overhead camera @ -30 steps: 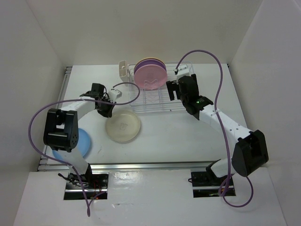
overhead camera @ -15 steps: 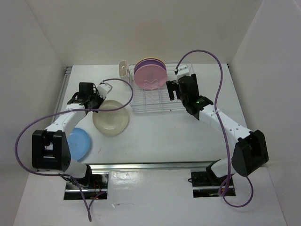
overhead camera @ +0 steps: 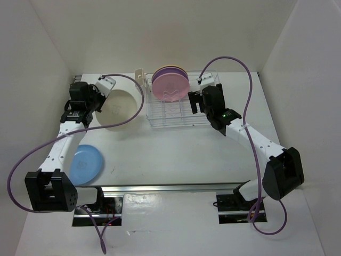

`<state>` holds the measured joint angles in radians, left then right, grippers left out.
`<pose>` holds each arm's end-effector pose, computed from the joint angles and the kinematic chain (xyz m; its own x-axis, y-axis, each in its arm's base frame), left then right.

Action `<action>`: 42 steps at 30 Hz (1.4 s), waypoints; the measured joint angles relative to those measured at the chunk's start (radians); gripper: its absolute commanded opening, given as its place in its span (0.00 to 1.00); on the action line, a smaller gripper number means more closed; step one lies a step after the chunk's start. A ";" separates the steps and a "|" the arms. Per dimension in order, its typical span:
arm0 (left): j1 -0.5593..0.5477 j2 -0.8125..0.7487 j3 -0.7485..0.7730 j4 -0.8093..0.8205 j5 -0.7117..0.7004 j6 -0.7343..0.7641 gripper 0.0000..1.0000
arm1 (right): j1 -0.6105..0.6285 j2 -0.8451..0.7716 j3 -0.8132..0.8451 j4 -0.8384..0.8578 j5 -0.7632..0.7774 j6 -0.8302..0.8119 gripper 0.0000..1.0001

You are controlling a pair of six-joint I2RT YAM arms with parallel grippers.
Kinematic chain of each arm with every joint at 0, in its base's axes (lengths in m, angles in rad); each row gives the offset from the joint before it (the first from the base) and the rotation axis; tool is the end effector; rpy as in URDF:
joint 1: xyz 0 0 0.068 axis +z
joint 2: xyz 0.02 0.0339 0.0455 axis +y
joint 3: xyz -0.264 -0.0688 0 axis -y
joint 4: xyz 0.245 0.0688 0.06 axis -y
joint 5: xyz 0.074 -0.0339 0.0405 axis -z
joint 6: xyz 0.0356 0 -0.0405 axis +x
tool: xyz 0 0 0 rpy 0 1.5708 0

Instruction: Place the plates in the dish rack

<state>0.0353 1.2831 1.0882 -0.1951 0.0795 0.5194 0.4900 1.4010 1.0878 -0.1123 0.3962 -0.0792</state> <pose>0.2983 0.0077 0.3364 -0.3109 0.4841 -0.8179 0.2218 0.8737 0.4329 0.2926 0.1405 0.3112 -0.3533 -0.2711 -0.8954 -0.1525 0.9610 -0.2309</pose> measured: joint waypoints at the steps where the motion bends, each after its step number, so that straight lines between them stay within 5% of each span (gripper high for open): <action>1: 0.001 -0.008 0.008 0.020 0.026 -0.001 0.00 | 0.000 0.000 0.000 0.000 0.000 0.000 1.00; 10: -0.014 -0.035 0.019 0.447 0.285 -0.022 0.00 | 0.000 0.000 0.000 0.000 0.000 0.000 1.00; 19: -0.251 0.273 0.121 0.911 0.338 0.143 0.00 | 0.000 0.000 0.000 0.000 0.011 0.000 1.00; 26: -0.389 0.508 0.243 0.962 0.335 0.304 0.00 | 0.000 0.000 -0.001 0.000 0.039 -0.008 1.00; 42: -0.395 0.643 0.393 0.883 0.336 0.536 0.00 | -0.001 0.077 -0.001 0.002 0.068 -0.020 1.00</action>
<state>-0.3595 1.9263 1.4811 0.6884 0.4160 1.0554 0.4889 1.4776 1.0866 -0.1108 0.4637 -0.0990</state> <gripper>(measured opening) 0.010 0.999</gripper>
